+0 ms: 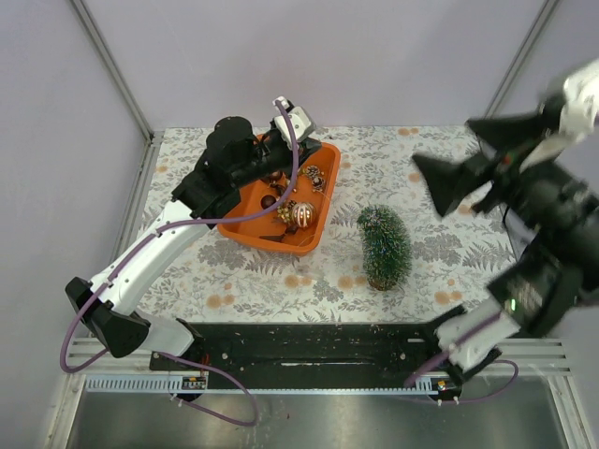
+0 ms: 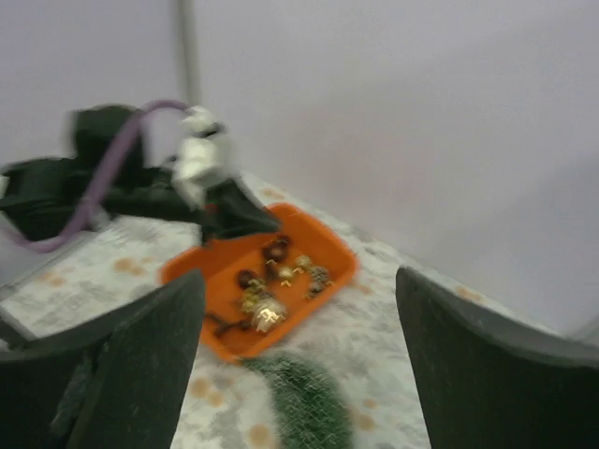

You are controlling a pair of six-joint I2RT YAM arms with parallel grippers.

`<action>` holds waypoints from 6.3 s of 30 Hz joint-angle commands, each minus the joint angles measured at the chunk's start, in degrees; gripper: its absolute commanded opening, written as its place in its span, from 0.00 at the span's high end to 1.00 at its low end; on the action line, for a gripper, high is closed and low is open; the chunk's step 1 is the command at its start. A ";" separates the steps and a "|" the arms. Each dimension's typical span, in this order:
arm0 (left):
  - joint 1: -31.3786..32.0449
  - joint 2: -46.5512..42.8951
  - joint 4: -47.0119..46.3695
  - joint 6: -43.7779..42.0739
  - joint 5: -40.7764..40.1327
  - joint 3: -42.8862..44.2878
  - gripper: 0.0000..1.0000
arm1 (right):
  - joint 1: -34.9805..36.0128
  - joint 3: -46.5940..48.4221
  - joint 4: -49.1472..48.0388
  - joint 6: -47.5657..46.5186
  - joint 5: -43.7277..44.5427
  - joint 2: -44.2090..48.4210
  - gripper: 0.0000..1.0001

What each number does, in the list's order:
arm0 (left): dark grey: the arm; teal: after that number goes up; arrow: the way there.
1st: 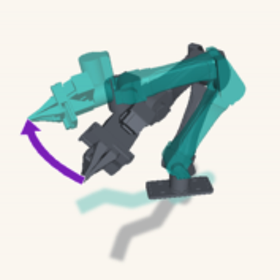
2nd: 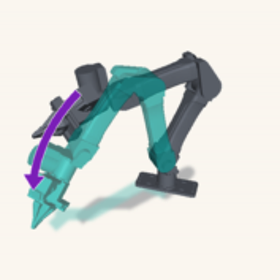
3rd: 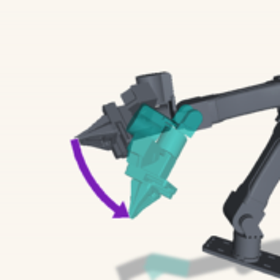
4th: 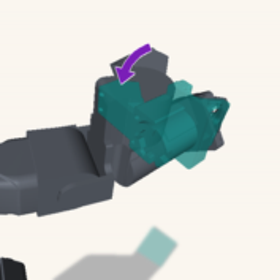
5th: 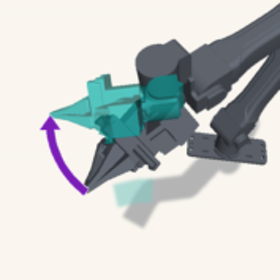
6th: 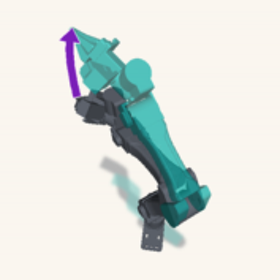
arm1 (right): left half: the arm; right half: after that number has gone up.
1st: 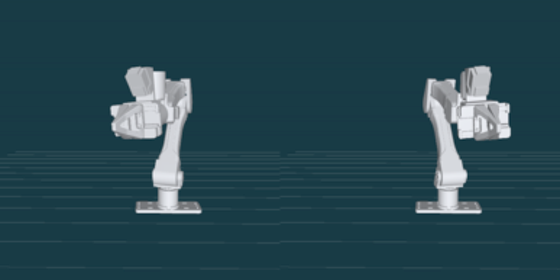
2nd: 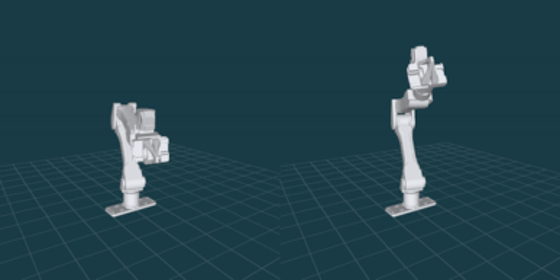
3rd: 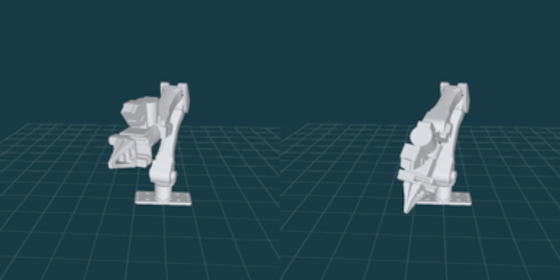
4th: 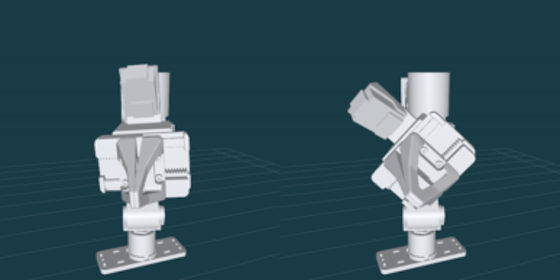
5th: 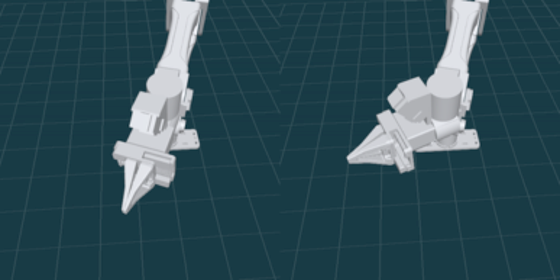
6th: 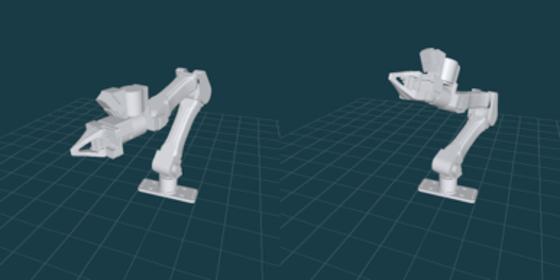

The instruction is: Decorate the small christmas tree

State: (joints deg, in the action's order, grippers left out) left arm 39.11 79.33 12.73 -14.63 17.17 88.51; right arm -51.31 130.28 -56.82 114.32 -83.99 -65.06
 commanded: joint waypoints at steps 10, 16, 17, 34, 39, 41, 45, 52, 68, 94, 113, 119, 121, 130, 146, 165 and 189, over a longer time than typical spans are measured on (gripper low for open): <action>-0.09 -3.30 -4.90 -1.89 0.23 -3.43 1.00 | -41.58 6.00 -15.52 44.41 -4.62 -13.97 0.01; -0.18 -1.46 -3.85 1.18 0.58 0.43 1.00 | -54.28 -6.04 -12.99 43.98 -6.26 -6.73 0.01; -0.18 -2.07 -4.99 0.84 0.85 -0.26 1.00 | -45.20 -5.04 -12.88 43.53 -7.93 -9.19 0.01; -0.18 -3.83 -6.93 -1.45 2.87 -5.63 1.00 | 38.64 -84.61 5.55 43.18 -13.31 23.36 0.01; -1.14 -4.18 -9.12 -0.84 2.70 -7.29 1.00 | 30.96 -86.35 -8.27 43.09 -13.22 23.50 0.01; -1.67 -4.01 -9.92 -0.57 2.96 -8.00 1.00 | 20.95 -84.66 -10.09 41.00 -11.22 20.50 0.01; -1.94 -3.22 -9.57 -0.40 2.26 -7.39 1.00 | -9.72 -90.70 -9.71 38.60 -9.37 25.14 0.00; -2.20 -3.22 -10.80 0.74 3.48 -6.59 1.00 | 33.20 -98.83 -15.32 43.60 -13.57 22.35 0.01; -3.69 -3.22 -14.49 -0.13 3.57 -10.20 1.00 | 35.15 -111.21 -1.98 25.98 -12.08 37.47 0.01; -10.19 -5.33 -16.25 2.68 6.38 -11.96 1.00 | 37.86 -95.31 -31.95 -20.16 19.37 -9.89 0.01; -10.90 -2.43 -12.91 1.45 5.86 -7.39 1.00 | 35.16 -76.37 69.31 -61.45 68.54 -1.22 0.01; -10.90 -0.58 -12.82 -0.13 5.07 -6.07 1.00 | 32.15 -81.95 56.36 -72.20 57.70 5.02 0.01; -10.90 0.47 -12.82 -0.31 5.42 -5.55 1.00 | 32.15 -80.10 59.70 -75.63 59.45 7.04 0.00; -10.02 9.95 -12.47 3.73 12.87 4.02 1.00 | 33.46 -72.36 52.71 -76.97 56.05 5.57 0.09; -4.22 32.54 -12.46 14.09 34.59 32.33 1.00 | 52.98 -60.23 41.73 -92.00 33.46 -10.70 0.11; -1.85 33.96 -18.00 22.98 39.43 32.52 1.00 | 60.98 -66.03 29.13 -98.59 41.44 -12.90 0.48; -10.37 10.42 -13.17 22.28 48.91 8.01 0.01 | 61.07 -73.32 28.60 -104.74 63.05 -9.74 1.00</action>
State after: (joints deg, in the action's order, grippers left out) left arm 28.51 95.70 -0.91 8.38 58.65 100.31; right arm 9.43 58.52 -25.50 12.10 -26.81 -76.27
